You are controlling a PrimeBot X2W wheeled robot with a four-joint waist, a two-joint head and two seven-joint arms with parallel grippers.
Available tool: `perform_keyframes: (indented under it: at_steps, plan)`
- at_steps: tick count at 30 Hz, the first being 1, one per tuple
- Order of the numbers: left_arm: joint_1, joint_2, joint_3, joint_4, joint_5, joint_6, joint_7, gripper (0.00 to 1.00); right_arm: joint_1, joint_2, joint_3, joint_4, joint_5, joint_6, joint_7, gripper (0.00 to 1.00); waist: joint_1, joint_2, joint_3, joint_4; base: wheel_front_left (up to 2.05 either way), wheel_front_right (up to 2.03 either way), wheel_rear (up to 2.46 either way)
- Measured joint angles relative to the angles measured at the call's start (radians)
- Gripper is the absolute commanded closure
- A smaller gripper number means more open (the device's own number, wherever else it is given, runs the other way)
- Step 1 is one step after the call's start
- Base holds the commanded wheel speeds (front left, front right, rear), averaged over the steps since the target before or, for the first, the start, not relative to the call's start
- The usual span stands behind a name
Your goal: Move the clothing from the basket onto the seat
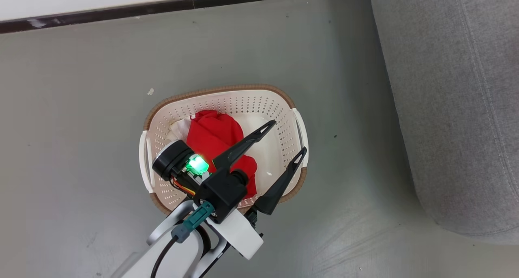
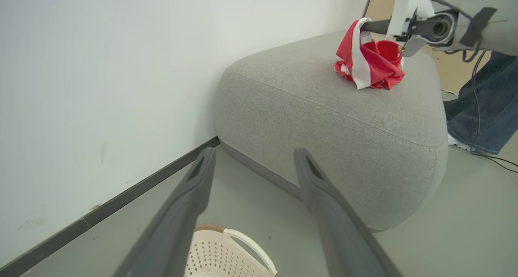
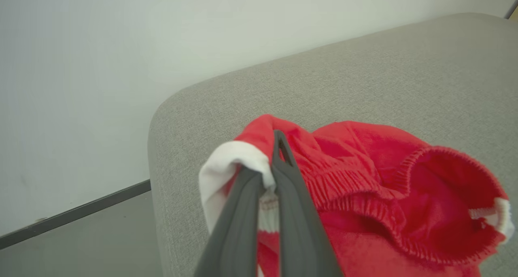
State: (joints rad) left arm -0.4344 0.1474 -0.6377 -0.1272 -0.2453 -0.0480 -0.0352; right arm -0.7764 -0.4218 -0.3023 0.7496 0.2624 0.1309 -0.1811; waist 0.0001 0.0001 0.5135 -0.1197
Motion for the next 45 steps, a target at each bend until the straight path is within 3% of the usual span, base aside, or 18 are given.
perform_keyframes:
  at_steps: [1,3,4,5,6,26,37,45]
  plan:
    - [-0.003,0.000,0.000,0.000,0.000,0.000,0.000,0.00,-0.004,0.000,0.000,0.004,-0.001,0.000,-0.007,0.93,0.0000,0.0000,0.004,0.001,0.00,0.00,0.00]
    - [-0.010,-0.001,0.004,0.000,0.001,0.000,-0.001,0.00,-0.009,0.000,0.002,0.009,-0.004,0.000,-0.014,0.60,0.0000,0.0000,0.012,0.002,0.00,0.00,0.00]
    - [-0.011,-0.001,0.008,0.001,0.001,0.000,-0.002,0.00,-0.010,0.000,0.009,0.013,-0.009,0.000,-0.017,0.51,0.0000,-0.0001,0.015,0.001,0.00,0.00,0.00]
    - [-0.011,0.001,0.012,0.003,0.001,0.000,-0.004,0.00,-0.010,0.002,0.017,0.018,-0.011,0.000,-0.019,0.17,0.0000,0.0000,0.016,0.000,0.00,0.00,0.00]
    - [-0.011,0.002,0.014,0.006,0.001,0.000,-0.011,0.00,-0.011,0.005,0.025,0.023,-0.012,0.000,-0.023,0.00,0.0000,0.0000,0.015,-0.002,0.00,0.00,0.00]
    - [-0.012,0.004,0.050,0.054,-0.010,0.000,-0.057,0.00,0.073,0.032,0.195,0.027,-0.026,0.000,-0.049,0.00,0.0000,0.0000,-0.047,-0.055,0.00,0.00,0.00]
    - [-0.006,0.004,0.067,0.080,-0.028,0.002,-0.087,0.00,0.124,0.039,0.290,-0.109,-0.015,0.000,-0.067,0.00,0.0000,0.0000,-0.094,-0.082,0.00,0.00,0.00]
    - [0.024,0.010,0.132,0.118,-0.056,0.039,-0.125,0.00,0.153,0.068,0.336,-0.226,-0.006,0.000,-0.070,0.00,0.0000,0.0000,-0.137,-0.086,0.00,0.00,0.00]
